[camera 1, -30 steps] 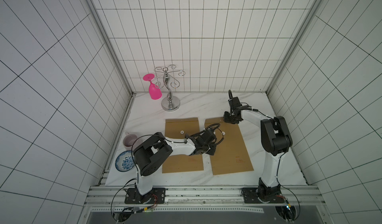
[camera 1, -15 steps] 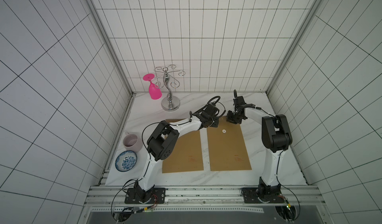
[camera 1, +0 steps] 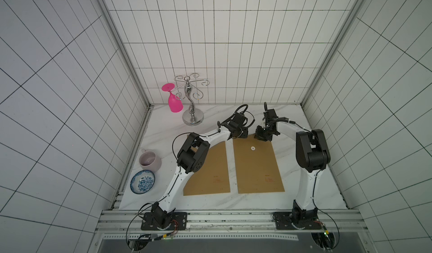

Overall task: Open the file bag
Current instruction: Place the file bag at the center of the board.

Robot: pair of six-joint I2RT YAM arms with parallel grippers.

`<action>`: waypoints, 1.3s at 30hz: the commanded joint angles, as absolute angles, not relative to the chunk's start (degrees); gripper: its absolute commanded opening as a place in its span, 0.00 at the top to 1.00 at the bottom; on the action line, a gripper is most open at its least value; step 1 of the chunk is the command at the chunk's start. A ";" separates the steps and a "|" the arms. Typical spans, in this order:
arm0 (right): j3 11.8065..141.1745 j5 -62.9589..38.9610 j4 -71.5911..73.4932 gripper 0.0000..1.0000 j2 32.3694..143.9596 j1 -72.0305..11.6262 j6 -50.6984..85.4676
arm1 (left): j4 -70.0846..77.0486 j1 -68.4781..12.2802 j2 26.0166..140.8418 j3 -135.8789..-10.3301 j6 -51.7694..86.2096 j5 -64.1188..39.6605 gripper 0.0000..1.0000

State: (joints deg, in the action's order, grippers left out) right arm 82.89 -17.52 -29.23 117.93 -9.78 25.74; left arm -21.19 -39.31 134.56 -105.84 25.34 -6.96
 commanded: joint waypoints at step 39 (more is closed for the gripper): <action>86.86 -21.30 -32.30 0.73 117.17 -8.91 28.10 | -13.50 -37.79 138.26 -103.41 25.48 -12.40 0.89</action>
